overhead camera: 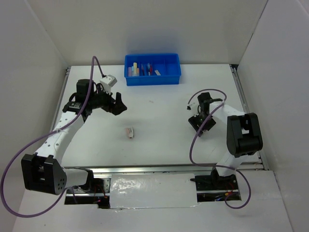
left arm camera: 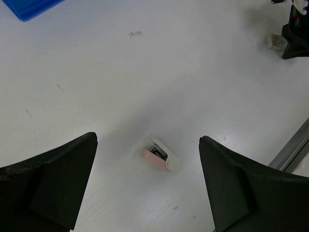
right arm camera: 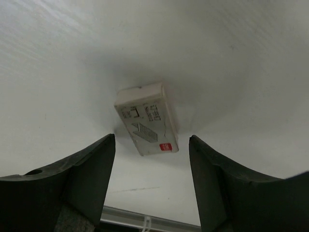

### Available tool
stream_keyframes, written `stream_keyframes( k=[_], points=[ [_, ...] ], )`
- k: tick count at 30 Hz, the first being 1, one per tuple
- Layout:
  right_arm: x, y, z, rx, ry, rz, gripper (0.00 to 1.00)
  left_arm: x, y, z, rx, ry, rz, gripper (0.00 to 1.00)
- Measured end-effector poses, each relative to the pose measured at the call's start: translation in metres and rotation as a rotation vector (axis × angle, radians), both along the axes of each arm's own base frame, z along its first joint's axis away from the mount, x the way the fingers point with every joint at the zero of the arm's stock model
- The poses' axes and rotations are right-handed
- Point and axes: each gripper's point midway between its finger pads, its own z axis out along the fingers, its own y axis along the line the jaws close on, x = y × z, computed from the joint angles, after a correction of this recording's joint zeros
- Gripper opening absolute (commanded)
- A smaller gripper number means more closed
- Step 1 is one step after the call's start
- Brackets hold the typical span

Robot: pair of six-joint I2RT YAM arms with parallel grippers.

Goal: Sort the stationery into containers
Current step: Pick up the stationery from the center of the board, then place the stationery in the storage box.

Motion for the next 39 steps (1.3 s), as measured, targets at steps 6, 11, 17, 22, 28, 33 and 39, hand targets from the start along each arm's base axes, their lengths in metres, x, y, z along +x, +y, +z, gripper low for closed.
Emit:
stream_keyframes(
  k=[6,11,17,22,28,33,39],
  points=[
    [0.009,0.003,-0.005,-0.002,0.015,0.013,0.27,0.000,0.001,-0.002,0.005,0.004,0.006,0.99],
    [0.043,0.025,0.029,0.073,-0.064,0.028,0.17,0.000,0.001,-0.002,0.006,0.004,0.007,0.99],
    [0.154,0.080,0.149,0.294,-0.400,0.019,0.10,0.004,0.001,-0.005,0.005,0.006,0.006,0.99],
    [0.250,0.109,0.247,0.448,-0.689,-0.025,0.05,0.008,-0.002,-0.016,-0.012,0.053,0.019,0.99],
    [0.334,0.130,0.240,0.523,-0.820,-0.063,0.05,0.011,-0.004,-0.018,-0.033,0.066,0.027,0.99],
    [0.354,0.138,0.165,0.490,-0.752,-0.095,0.04,0.010,-0.006,-0.022,-0.052,0.078,0.030,0.98],
    [0.370,0.145,0.145,0.493,-0.781,-0.113,0.04,0.005,-0.007,-0.032,-0.068,0.121,0.035,0.99]
  ],
)
